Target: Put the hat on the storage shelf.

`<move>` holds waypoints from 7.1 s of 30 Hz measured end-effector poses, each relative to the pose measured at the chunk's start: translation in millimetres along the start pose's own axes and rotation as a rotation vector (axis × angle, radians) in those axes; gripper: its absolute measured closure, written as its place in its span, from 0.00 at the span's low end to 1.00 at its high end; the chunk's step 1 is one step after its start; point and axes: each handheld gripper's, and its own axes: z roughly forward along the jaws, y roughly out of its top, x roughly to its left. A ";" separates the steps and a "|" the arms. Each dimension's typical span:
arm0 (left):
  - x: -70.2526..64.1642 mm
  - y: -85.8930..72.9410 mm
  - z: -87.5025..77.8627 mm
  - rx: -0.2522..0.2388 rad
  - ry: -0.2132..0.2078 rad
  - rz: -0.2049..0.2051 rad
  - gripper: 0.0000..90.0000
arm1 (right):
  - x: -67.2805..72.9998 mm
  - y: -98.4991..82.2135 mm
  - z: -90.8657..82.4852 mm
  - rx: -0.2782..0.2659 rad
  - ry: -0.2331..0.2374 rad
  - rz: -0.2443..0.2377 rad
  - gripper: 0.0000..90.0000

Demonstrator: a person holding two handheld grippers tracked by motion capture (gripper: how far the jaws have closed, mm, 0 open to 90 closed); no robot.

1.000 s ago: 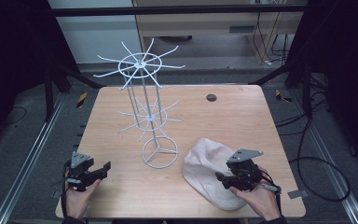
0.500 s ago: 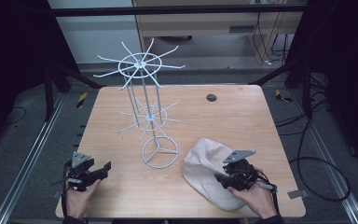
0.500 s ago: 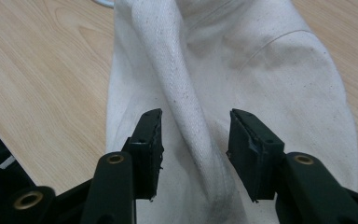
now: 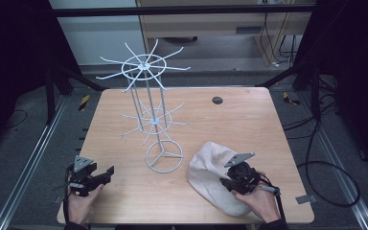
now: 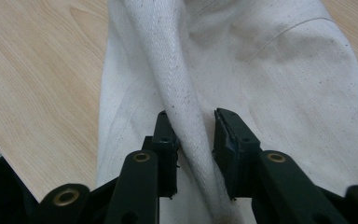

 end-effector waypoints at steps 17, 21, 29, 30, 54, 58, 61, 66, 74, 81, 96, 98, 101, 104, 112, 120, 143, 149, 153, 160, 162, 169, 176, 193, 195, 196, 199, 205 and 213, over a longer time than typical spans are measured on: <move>0.3 0.5 0.3 0.001 0.001 0.000 0.32 | 2.6 1.4 -0.9 -0.001 0.004 -0.023 0.97; 0.1 0.7 0.1 0.001 0.001 0.000 0.32 | 1.7 0.8 -5.3 -0.028 0.004 -0.020 0.97; 0.6 0.5 -0.4 -0.001 0.001 -0.001 0.32 | 0.6 0.3 -17.7 -0.088 -0.001 -0.012 0.98; 0.7 0.4 -0.4 0.000 0.001 -0.001 0.32 | 0.6 0.3 -17.7 -0.088 -0.001 -0.012 0.98; 0.7 0.5 -0.9 -0.002 0.002 -0.005 0.32 | -6.4 -3.2 -57.7 -0.352 -0.055 0.023 0.98; 0.2 0.5 -0.8 -0.002 0.002 -0.004 0.32 | -5.7 -3.8 -64.7 -0.404 -0.067 0.019 0.98; 0.0 0.4 -0.7 -0.002 0.003 -0.003 0.32 | -5.5 -4.6 -69.7 -0.447 -0.076 0.018 0.98; 0.6 0.4 -0.9 -0.003 0.005 -0.002 0.33 | -5.4 -4.5 -77.0 -0.487 -0.088 0.016 0.98; 0.1 0.4 -0.4 -0.003 0.005 -0.003 0.33 | -4.2 -1.9 -84.5 -0.533 -0.097 0.011 0.98; 0.5 0.1 -0.2 -0.003 0.004 -0.002 0.33 | -5.2 2.6 -97.8 -0.593 -0.107 0.013 0.98; 0.6 -0.5 1.3 0.004 0.008 -0.005 0.33 | -11.0 16.7 -123.5 -0.711 -0.134 0.008 0.98; 0.5 -0.6 1.4 0.004 0.008 -0.005 0.33 | -11.7 19.3 -126.7 -0.731 -0.134 0.009 0.98; 0.1 -0.7 1.6 0.004 0.007 -0.007 0.33 | -12.7 21.4 -129.7 -0.749 -0.134 0.012 0.98; 0.3 -0.7 1.6 0.004 0.009 -0.006 0.33 | -13.9 24.6 -133.0 -0.778 -0.138 0.020 0.98; 0.5 -0.7 2.0 0.005 0.008 -0.008 0.33 | -11.7 31.4 -136.2 -0.810 -0.139 0.008 0.98; 0.8 -0.6 1.8 0.005 0.009 -0.005 0.33 | -6.5 40.9 -148.7 -0.846 -0.144 -0.023 0.98; 1.4 -0.6 1.4 0.003 0.009 -0.008 0.34 | 5.5 66.0 -183.4 -0.941 -0.172 -0.093 0.98; 1.4 -0.4 1.0 0.003 0.009 -0.008 0.34 | 9.1 71.5 -189.3 -0.962 -0.176 -0.109 0.98; 1.3 -0.6 1.3 0.004 0.009 -0.012 0.34 | 10.3 74.5 -192.2 -0.967 -0.180 -0.115 0.98; 1.3 -0.6 1.3 0.004 0.009 -0.012 0.34 | 12.1 82.9 -198.7 -0.990 -0.184 -0.127 0.98; 1.4 -0.6 1.3 0.002 0.009 -0.013 0.34 | 14.1 86.3 -200.7 -0.995 -0.187 -0.130 0.98; 1.8 -0.6 1.2 0.001 0.010 -0.013 0.34 | 16.1 95.2 -203.9 -1.017 -0.177 -0.136 0.98; 1.6 -0.8 0.9 -0.001 0.005 -0.019 0.34 | 16.3 111.8 -201.9 -1.021 -0.166 -0.142 0.98; 1.5 -0.9 1.4 0.001 0.006 -0.019 0.34 | 22.6 130.3 -166.6 -0.966 -0.095 -0.172 0.98; 1.6 -1.2 2.4 0.009 0.007 -0.021 0.34 | 23.1 130.0 -164.5 -0.964 -0.091 -0.171 0.98; 1.3 -1.5 2.7 0.009 0.007 -0.020 0.34 | 23.5 129.6 -163.4 -0.961 -0.091 -0.174 0.98; 0.7 -0.7 1.7 0.004 0.006 -0.013 0.34 | 24.7 127.3 -159.4 -0.951 -0.078 -0.172 0.98; -0.2 -1.3 3.1 0.010 0.009 -0.013 0.34 | 27.1 125.9 -152.9 -0.948 -0.035 -0.164 0.98; -0.9 -1.2 4.4 0.012 0.006 -0.012 0.34 | 31.4 122.4 -137.1 -0.928 -0.001 -0.173 0.98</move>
